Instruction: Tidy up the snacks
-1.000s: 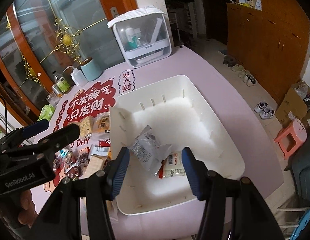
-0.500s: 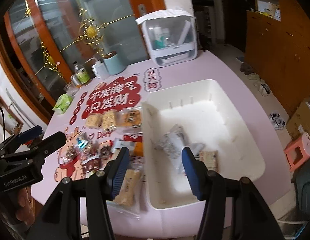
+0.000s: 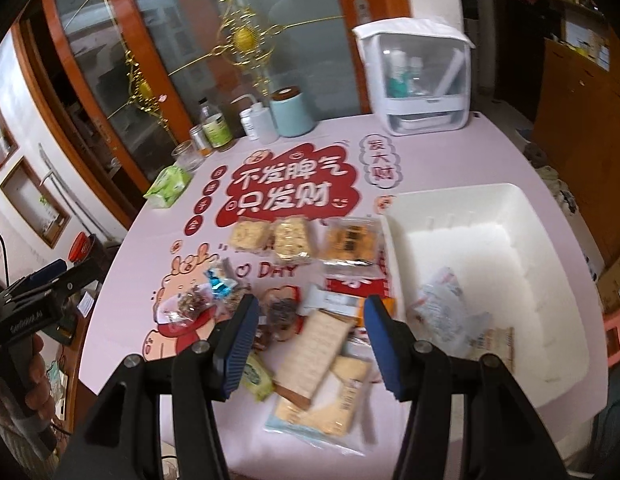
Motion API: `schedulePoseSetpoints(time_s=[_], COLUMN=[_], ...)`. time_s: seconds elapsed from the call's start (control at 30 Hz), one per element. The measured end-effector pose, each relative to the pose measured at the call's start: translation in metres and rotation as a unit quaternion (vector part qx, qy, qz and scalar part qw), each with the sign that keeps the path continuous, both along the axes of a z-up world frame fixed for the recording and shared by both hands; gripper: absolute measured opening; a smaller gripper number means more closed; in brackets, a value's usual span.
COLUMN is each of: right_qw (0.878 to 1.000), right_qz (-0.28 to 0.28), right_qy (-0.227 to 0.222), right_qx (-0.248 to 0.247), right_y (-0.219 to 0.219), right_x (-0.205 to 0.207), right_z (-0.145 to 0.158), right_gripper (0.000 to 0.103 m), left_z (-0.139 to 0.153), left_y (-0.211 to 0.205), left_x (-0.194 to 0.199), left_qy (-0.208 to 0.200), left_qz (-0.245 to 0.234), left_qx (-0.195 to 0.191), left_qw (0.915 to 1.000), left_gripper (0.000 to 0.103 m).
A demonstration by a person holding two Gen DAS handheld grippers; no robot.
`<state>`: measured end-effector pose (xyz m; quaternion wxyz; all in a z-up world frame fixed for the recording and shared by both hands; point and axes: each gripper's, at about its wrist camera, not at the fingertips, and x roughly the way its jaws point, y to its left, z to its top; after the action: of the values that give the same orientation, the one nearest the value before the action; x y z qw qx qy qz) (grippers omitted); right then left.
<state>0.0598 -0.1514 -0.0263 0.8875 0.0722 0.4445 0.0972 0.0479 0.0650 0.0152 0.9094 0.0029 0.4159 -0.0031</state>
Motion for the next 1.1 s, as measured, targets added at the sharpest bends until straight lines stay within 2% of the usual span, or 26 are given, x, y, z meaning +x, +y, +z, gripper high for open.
schedulePoseSetpoints(time_s=[0.23, 0.43, 0.6, 0.73, 0.9, 1.1], right_qw=[0.999, 0.996, 0.991, 0.985, 0.98, 0.981], right_qz=[0.029, 0.052, 0.075, 0.092, 0.092, 0.108], right_qy=[0.03, 0.078, 0.113, 0.145, 0.175, 0.158], right_qx=[0.0, -0.003, -0.008, -0.018, -0.019, -0.024], right_y=[0.056, 0.099, 0.126, 0.146, 0.156, 0.162], right_x=[0.034, 0.063, 0.082, 0.094, 0.109, 0.119], right_z=[-0.024, -0.07, -0.108, -0.141, -0.173, -0.178], right_gripper=[0.055, 0.055, 0.055, 0.055, 0.055, 0.056], left_z=[-0.017, -0.056, -0.107, -0.149, -0.185, -0.213], left_y=[0.084, 0.112, 0.117, 0.117, 0.116, 0.113], left_x=[0.026, 0.052, 0.079, 0.1, 0.12, 0.136], left_qy=[0.022, 0.072, 0.131, 0.177, 0.211, 0.244], left_qz=[0.06, 0.06, 0.037, 0.011, -0.027, -0.09], left_qx=[-0.006, -0.018, -0.024, -0.047, -0.053, -0.061], left_qw=[0.9979, 0.9954, 0.9905, 0.9831, 0.9757, 0.9636], left_gripper=[0.094, 0.094, 0.094, 0.094, 0.094, 0.094])
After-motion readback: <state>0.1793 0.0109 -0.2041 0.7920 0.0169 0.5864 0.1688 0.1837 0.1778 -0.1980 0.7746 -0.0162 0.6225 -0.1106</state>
